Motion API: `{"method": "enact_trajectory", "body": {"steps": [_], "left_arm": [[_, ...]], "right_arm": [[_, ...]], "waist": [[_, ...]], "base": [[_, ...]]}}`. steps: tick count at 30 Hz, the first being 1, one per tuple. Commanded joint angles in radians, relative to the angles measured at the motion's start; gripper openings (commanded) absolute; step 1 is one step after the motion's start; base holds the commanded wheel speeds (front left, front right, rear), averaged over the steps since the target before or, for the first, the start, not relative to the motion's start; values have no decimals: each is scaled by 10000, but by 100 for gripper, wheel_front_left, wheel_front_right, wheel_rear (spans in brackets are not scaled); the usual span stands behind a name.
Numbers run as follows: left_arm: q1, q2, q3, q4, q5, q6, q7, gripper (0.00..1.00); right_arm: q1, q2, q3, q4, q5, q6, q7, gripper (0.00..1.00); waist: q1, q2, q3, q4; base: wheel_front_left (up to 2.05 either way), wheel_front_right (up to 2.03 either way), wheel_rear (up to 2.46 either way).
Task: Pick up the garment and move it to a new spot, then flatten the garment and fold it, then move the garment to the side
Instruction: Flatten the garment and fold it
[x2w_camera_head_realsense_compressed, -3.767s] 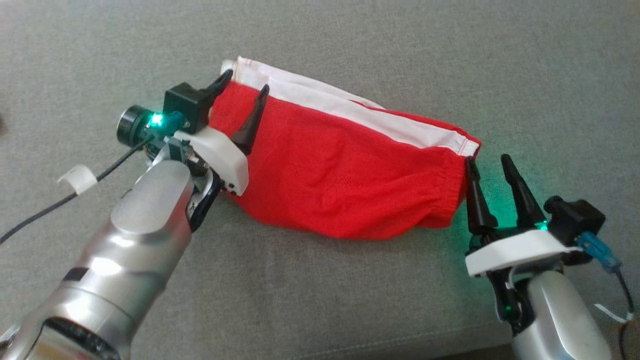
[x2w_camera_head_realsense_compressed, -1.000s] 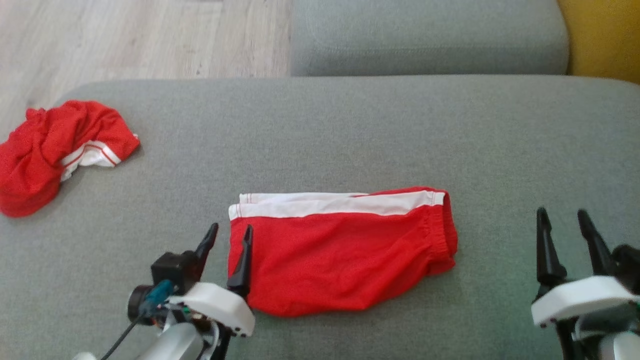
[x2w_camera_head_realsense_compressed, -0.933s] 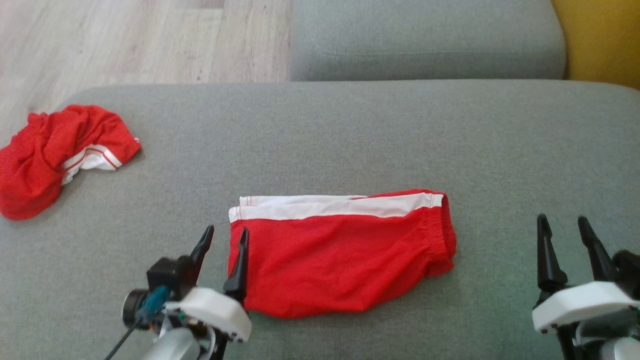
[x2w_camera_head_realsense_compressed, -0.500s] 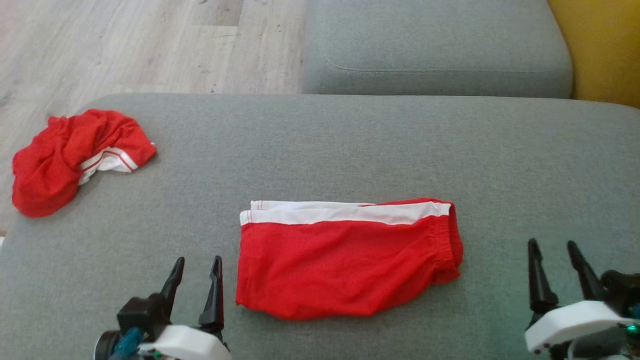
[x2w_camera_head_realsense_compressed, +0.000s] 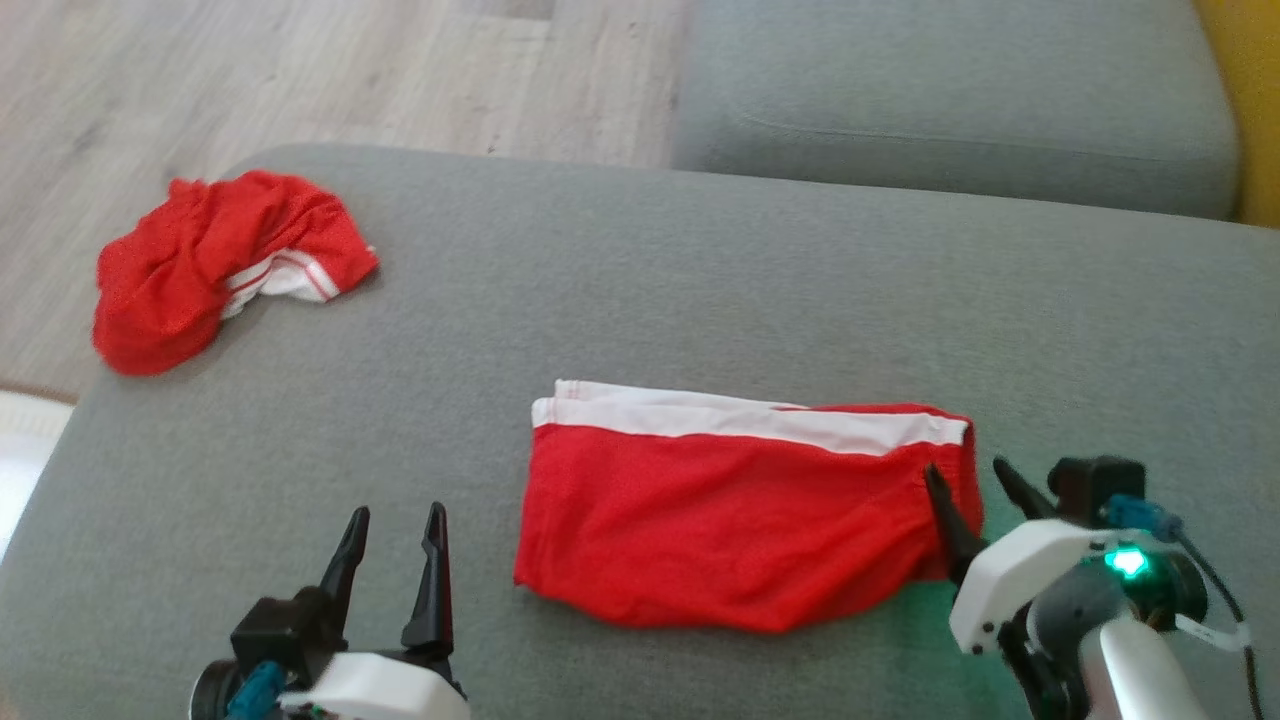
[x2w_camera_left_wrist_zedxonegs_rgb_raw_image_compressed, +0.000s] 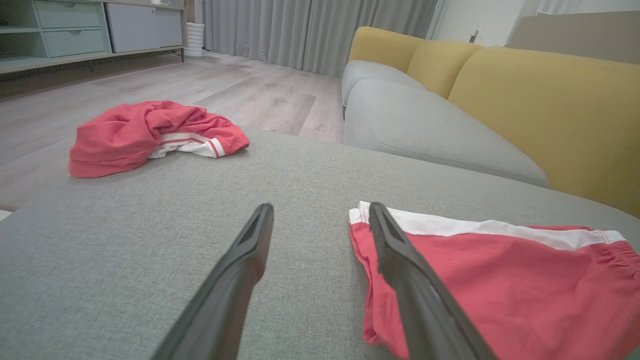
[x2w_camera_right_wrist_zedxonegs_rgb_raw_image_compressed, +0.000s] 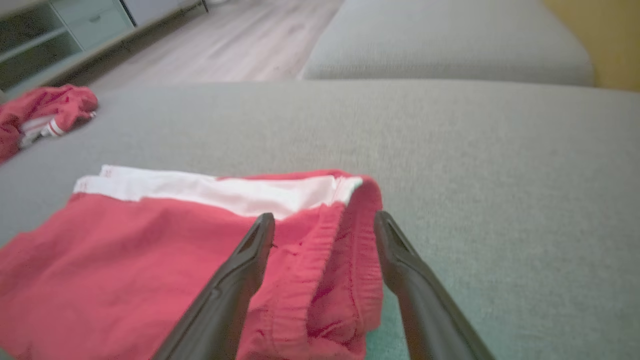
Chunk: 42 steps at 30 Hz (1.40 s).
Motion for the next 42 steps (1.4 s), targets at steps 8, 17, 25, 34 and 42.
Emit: {"method": "enact_trajectory", "body": {"steps": [8,17,25,34,42], "left_arm": [[-268,84,342,-456,143,139,-105,100],[-302,-15,339,-395,169,142,-161,100],[-355,-78,349,-334,172,151,-191,100],[-301,-121,337,-395,192,236,-209,100],[-338,-174,285,-321,178,158,-220,100]], "right_arm": [[-796,-74,-475,1188,-839,75,379,100],[-1243,-74,-350,2365,-206,75,852,68],[-1756,-74,-161,3031,484,75,1251,0],[-2097,-163,-1375,2200,-178,75,1878,0],[-1689,-466,-2652,667,-106,75,2799,0]], "waist": [[-1,0,404,535],[-1,0,565,641],[-1,0,610,333],[-1,0,429,-389],[-1,0,517,-721]], "base": [[0,0,0],[0,0,0],[0,0,0],[0,0,0],[0,0,0]]}}
